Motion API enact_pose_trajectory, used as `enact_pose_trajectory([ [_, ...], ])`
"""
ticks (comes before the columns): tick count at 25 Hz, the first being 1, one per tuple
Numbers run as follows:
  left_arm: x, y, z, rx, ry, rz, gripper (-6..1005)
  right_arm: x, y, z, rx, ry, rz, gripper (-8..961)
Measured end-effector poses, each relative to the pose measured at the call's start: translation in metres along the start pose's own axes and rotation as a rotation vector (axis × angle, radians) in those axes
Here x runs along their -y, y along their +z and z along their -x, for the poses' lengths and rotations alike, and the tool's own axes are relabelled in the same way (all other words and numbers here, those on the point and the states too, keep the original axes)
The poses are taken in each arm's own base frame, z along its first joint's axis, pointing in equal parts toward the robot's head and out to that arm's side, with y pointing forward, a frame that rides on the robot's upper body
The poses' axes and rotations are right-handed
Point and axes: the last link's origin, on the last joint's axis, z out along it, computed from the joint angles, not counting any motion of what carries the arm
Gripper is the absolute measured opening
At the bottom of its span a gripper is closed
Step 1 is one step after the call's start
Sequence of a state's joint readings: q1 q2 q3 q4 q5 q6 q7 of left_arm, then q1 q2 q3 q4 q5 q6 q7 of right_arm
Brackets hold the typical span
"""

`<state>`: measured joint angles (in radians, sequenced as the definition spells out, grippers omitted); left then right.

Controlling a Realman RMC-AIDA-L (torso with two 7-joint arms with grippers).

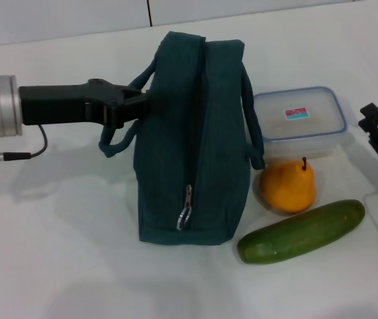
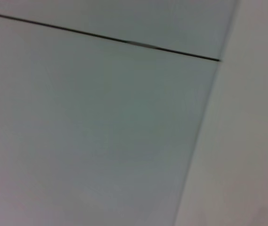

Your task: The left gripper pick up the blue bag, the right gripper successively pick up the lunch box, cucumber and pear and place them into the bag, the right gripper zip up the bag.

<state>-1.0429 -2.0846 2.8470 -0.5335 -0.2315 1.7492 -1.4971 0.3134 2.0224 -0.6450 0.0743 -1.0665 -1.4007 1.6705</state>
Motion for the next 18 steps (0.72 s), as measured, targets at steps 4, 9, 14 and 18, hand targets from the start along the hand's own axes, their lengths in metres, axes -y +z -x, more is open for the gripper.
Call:
enact_pose_trajectory([
  [4, -0.002, 0.005, -0.001, 0.008, 0.002, 0.023, 47, 0.005, -0.004, -0.006, -0.009, 0.021, -0.031, 293],
  [9, -0.003, 0.008, -0.003, 0.024, 0.008, 0.031, 47, 0.007, -0.009, -0.007, -0.014, 0.023, -0.036, 472],
  [14, -0.004, 0.008, -0.003, 0.027, 0.007, 0.035, 47, 0.006, -0.006, -0.008, -0.019, 0.027, -0.031, 560],
  [18, -0.004, 0.008, -0.002, 0.032, 0.006, 0.035, 47, 0.003, 0.006, -0.010, -0.038, 0.050, -0.026, 559],
])
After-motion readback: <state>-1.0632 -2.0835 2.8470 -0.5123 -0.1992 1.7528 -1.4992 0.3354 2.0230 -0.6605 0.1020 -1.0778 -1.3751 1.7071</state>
